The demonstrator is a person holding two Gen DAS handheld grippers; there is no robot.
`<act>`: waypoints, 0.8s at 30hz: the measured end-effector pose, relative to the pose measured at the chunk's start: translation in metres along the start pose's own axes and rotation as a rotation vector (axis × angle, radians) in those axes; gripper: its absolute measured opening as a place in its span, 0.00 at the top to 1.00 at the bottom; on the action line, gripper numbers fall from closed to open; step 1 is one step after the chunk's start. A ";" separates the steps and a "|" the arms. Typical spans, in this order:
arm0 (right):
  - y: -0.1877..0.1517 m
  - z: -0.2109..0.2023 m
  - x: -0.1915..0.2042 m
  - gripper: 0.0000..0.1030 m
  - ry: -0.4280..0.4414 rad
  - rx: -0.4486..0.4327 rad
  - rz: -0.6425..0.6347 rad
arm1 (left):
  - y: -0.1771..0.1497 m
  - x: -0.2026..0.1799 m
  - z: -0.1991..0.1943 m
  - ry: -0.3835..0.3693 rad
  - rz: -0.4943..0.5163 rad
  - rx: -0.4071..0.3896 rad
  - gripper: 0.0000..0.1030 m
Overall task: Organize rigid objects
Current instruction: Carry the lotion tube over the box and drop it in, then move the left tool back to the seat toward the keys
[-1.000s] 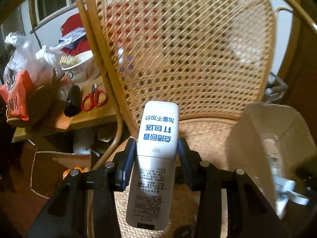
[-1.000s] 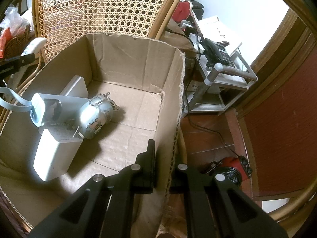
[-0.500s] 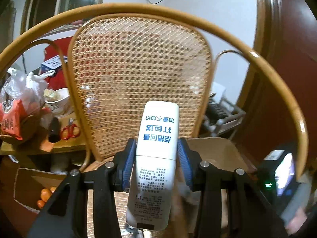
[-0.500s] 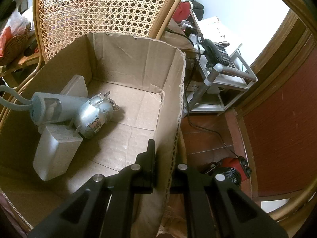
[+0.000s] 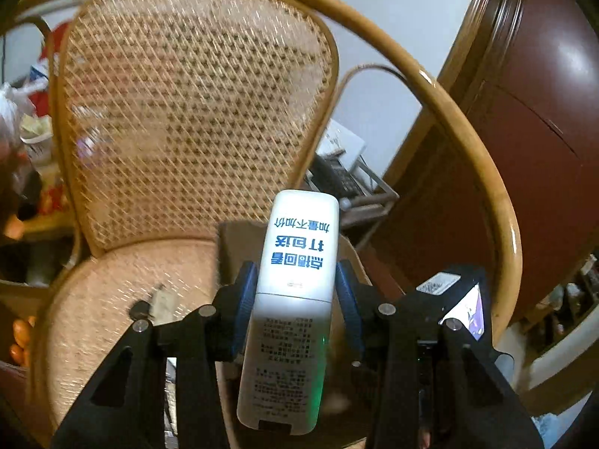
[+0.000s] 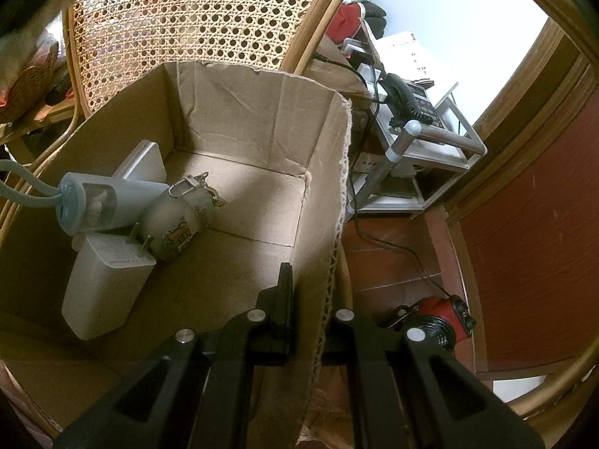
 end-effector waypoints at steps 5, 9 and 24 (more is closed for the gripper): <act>0.000 0.000 0.000 0.92 0.000 0.000 0.001 | -0.008 0.001 0.019 0.001 -0.026 0.043 0.62; 0.000 0.000 0.000 0.92 -0.001 0.000 0.000 | -0.016 0.003 0.034 0.037 -0.009 0.080 0.62; 0.002 -0.002 0.000 0.92 0.007 0.001 0.008 | -0.022 0.013 0.050 0.125 0.037 0.138 0.62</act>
Point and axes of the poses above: each gripper's, at about its wrist camera, not at the fingertips, and z roughly the way its jaws point, x to its left, y to its top, the point moved 6 cm from there along z, roughly the way its jaws point, and after that the axes turned 8 degrees about -y, right-handed, at the moved point
